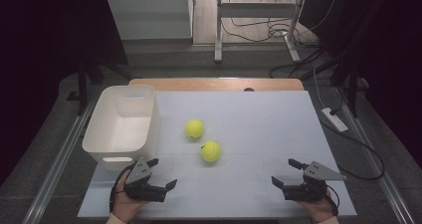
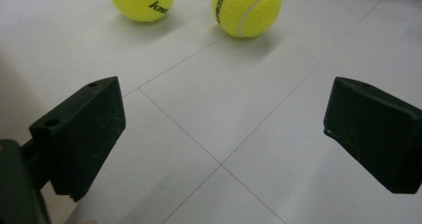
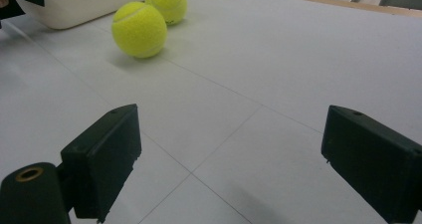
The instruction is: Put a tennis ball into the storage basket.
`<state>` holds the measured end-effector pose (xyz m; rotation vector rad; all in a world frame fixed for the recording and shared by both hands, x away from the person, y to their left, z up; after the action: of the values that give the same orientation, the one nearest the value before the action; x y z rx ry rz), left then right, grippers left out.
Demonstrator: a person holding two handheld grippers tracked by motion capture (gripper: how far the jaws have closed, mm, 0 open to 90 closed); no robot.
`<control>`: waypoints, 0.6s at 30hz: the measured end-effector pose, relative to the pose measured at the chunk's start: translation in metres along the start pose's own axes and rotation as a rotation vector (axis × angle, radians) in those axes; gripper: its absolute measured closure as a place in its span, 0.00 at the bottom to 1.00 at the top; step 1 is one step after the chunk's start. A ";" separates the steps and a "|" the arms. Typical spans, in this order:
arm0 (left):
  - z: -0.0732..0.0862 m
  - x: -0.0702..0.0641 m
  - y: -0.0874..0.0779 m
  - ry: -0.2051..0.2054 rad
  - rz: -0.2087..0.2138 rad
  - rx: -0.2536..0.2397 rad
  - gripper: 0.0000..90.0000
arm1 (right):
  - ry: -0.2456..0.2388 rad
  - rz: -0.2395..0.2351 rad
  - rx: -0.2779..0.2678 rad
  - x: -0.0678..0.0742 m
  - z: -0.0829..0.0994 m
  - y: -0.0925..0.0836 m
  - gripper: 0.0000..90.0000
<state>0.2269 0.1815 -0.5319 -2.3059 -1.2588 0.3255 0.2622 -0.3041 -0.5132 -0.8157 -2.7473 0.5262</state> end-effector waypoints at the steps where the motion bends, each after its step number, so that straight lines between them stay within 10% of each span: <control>1: 0.000 0.000 0.000 -0.002 0.000 -0.002 0.04 | 0.002 -0.002 -0.002 0.000 0.000 0.000 0.10; 18: -0.002 -0.002 -0.001 0.000 -0.005 -0.005 0.04 | 0.010 -0.004 0.011 -0.005 0.001 0.005 0.10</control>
<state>0.2261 0.1799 -0.5293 -2.3063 -1.2667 0.3217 0.2686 -0.3036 -0.5164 -0.8082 -2.7335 0.5347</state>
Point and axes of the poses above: each handheld gripper's, and its own axes: y roughly forward along the jaws, z roughly out of its underside, x roughly to its left, the point moved 1 cm from there along y, roughly forward along the jaws, and after that the axes turned 11 degrees about -z, right-handed, at the moved point
